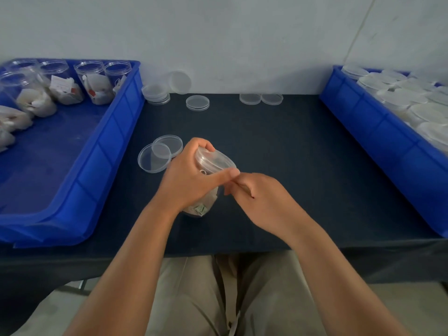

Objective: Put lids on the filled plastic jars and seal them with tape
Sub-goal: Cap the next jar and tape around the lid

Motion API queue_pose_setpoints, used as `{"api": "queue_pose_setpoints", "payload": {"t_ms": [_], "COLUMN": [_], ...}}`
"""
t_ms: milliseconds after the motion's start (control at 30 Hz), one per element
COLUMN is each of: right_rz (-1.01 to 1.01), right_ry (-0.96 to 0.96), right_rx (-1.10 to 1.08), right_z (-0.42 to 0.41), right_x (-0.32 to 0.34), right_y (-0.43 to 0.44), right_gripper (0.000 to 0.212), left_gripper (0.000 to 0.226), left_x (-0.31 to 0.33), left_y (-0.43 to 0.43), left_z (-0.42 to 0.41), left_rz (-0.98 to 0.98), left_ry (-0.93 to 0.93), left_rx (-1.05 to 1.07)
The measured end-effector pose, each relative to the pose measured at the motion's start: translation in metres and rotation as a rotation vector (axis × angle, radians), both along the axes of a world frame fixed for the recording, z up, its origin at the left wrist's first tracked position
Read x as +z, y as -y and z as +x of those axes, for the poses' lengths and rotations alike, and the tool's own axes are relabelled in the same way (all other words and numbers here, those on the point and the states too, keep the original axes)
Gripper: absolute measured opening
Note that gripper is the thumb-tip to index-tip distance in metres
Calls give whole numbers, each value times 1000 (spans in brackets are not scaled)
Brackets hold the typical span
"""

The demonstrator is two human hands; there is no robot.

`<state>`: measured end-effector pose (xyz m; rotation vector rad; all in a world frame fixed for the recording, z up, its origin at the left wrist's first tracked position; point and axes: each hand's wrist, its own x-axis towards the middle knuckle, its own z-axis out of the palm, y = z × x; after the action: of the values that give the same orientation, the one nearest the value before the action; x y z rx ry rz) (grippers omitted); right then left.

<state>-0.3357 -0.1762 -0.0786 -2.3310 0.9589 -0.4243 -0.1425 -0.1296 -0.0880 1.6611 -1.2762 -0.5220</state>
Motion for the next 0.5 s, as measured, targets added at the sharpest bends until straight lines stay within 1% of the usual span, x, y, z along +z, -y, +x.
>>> {"api": "queue_pose_setpoints", "payload": {"t_ms": [67, 200, 267, 400, 433, 500], "right_rz": [21, 112, 106, 44, 37, 42], "right_ry": [29, 39, 12, -53, -76, -135], "right_rx": [0, 73, 92, 99, 112, 139], "right_z": [2, 1, -7, -24, -33, -66], "right_x": [0, 9, 14, 27, 32, 42], "right_y": [-4, -8, -10, -13, -13, -11], "right_gripper": [32, 36, 37, 37, 39, 44], "left_gripper": [64, 53, 51, 54, 55, 57], "left_x": [-3, -6, -6, -8, -9, -8], "left_y": [0, -3, -3, 6, 8, 10], "left_z": [-1, 5, 10, 8, 11, 28], "left_rz": [-15, -55, -76, -34, -28, -56], "left_ry": [24, -91, -128, -92, -96, -206], "left_rx": [38, 90, 78, 12, 27, 159]}}
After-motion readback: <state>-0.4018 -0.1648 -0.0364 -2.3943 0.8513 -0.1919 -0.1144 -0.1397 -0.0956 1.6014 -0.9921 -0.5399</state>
